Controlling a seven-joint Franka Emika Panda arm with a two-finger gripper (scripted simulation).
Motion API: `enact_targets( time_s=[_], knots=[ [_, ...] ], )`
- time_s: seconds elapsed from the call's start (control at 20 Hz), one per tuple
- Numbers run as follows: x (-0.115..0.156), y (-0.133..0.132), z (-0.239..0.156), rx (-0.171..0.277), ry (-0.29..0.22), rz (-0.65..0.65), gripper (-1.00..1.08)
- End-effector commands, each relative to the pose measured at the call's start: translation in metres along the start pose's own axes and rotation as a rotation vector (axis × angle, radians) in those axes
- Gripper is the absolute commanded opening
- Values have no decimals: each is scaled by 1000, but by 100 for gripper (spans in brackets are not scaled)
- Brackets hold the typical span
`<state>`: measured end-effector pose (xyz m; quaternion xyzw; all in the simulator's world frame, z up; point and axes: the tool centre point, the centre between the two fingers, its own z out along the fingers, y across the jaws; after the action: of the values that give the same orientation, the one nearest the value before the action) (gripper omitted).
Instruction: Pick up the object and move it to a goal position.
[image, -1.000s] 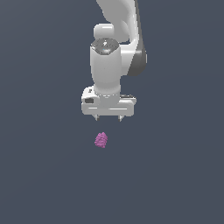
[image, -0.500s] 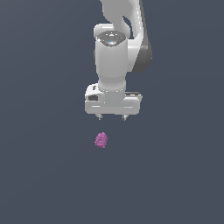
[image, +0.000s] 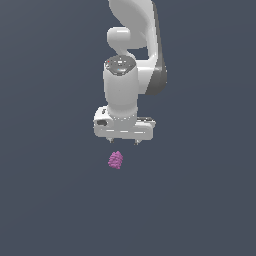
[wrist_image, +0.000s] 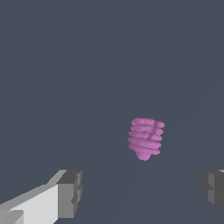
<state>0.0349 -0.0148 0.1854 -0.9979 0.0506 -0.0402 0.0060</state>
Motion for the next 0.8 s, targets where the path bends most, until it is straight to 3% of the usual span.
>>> enact_targets(
  time_s=[0.0,0.4,0.75],
  knots=[
    [1,8,18,-3,-16,34,100],
    [0,34,75,-17,-63,138,100],
    [-2,43,94,-23,-78,172,100]
  ],
)
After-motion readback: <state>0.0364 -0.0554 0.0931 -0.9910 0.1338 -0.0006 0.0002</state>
